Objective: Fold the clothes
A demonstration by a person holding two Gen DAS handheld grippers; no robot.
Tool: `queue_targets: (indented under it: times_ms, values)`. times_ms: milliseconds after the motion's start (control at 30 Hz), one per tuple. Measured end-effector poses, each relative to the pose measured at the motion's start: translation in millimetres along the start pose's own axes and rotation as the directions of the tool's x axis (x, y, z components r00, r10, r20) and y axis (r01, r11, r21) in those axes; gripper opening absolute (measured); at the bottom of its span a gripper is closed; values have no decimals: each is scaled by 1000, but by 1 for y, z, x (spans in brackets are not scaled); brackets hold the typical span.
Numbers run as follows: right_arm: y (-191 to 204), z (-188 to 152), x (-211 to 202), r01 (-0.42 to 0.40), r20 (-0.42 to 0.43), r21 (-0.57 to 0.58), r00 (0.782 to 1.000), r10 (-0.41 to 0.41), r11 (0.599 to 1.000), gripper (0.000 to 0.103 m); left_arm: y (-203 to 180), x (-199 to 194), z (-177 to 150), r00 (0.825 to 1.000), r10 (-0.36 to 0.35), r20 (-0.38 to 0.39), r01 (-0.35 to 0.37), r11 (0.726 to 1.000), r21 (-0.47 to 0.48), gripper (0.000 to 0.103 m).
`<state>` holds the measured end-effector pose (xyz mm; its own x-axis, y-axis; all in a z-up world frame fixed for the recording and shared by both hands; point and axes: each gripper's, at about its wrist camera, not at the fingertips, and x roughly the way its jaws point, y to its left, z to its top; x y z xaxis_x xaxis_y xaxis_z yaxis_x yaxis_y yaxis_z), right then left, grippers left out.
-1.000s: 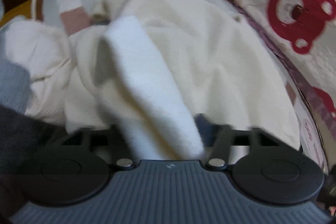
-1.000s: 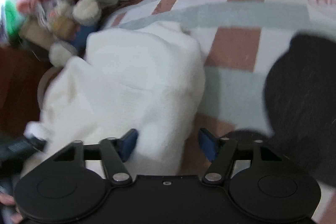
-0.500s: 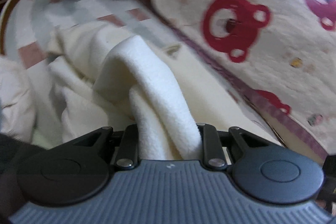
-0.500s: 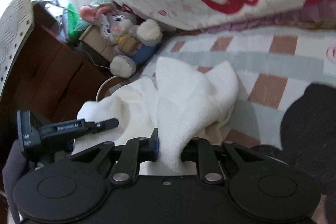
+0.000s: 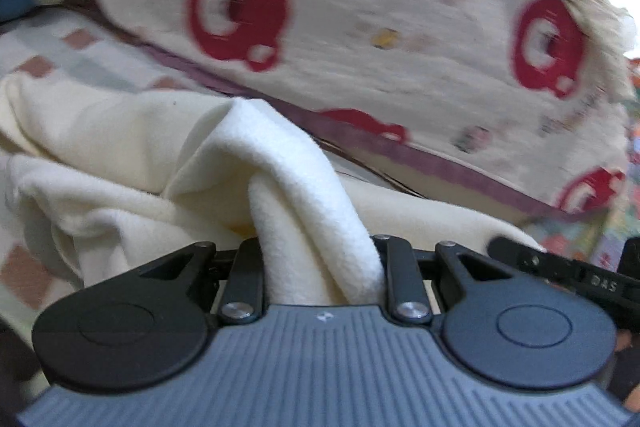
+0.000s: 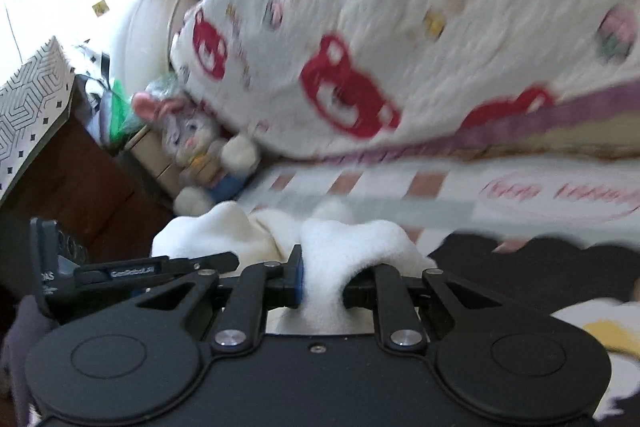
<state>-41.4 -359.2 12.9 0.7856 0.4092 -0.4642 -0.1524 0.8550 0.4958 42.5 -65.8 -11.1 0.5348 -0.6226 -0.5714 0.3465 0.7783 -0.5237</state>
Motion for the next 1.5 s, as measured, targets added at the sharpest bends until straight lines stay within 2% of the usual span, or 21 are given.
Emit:
queue_targets:
  times_ms: [67,167,333,467,567,600,667,700,767,867,967,1033,1067,1133,1200,1300,1367,1400,1500]
  values:
    - [-4,7,-19,57,34,-44,998,-55,997,19,-21,10,-3,999,-23,-28,24,999,42,21]
    - [-18,14,-46,118,89,-6,989,-117,993,19,-52,26,-9,996,-69,-59,74,992,99,21]
    - [-20,16,-102,190,198,3,962,-187,982,18,-103,34,-9,977,-187,-100,202,965,166,21]
    - [-3,15,-160,241,314,24,919,-237,970,18,-141,28,-2,936,-321,-143,342,926,161,21]
    - [16,11,-205,304,385,38,874,-295,952,19,-163,16,-3,906,-385,-175,412,896,164,19]
    - [23,11,-217,326,390,32,866,-312,945,19,-167,11,-5,896,-404,-186,433,887,158,19]
    - [39,9,-241,370,398,18,850,-346,929,19,-173,-1,-5,886,-423,-188,453,876,165,19]
    - [45,8,-250,390,395,8,845,-361,921,18,-175,-6,-6,890,-416,-187,448,874,186,19]
    - [47,5,-256,431,381,-3,835,-397,902,18,-177,-7,-5,908,-377,-182,412,883,226,19]
    - [33,4,-258,489,347,7,817,-461,872,18,-160,16,-1,928,-313,-201,351,916,195,19]
    - [-19,16,-231,552,270,72,791,-549,830,18,-124,57,9,954,-223,-199,252,959,131,19]
    - [-60,29,-206,588,228,113,769,-597,801,20,-101,82,17,971,-154,-182,177,978,115,19]
    - [-83,37,-192,592,220,133,764,-606,795,24,-91,94,21,978,-115,-177,139,982,129,19]
    - [-125,51,-163,591,188,164,767,-613,790,25,-75,107,23,983,-73,-166,97,985,143,19]
    - [-158,63,-138,614,151,213,748,-646,760,28,-60,119,24,987,-40,-156,63,987,148,21]
    - [-178,64,-119,640,94,237,734,-673,731,29,-39,123,26,990,-28,-141,45,992,121,24]
    - [-176,54,-118,623,82,222,754,-652,750,30,-30,116,26,992,-27,-126,40,994,105,28]
    - [-173,47,-118,607,80,209,771,-632,767,30,-29,109,26,994,-10,-113,24,992,123,34]
    - [-165,19,-122,524,95,184,833,-546,832,30,-32,92,29,996,33,-85,-18,985,171,40]
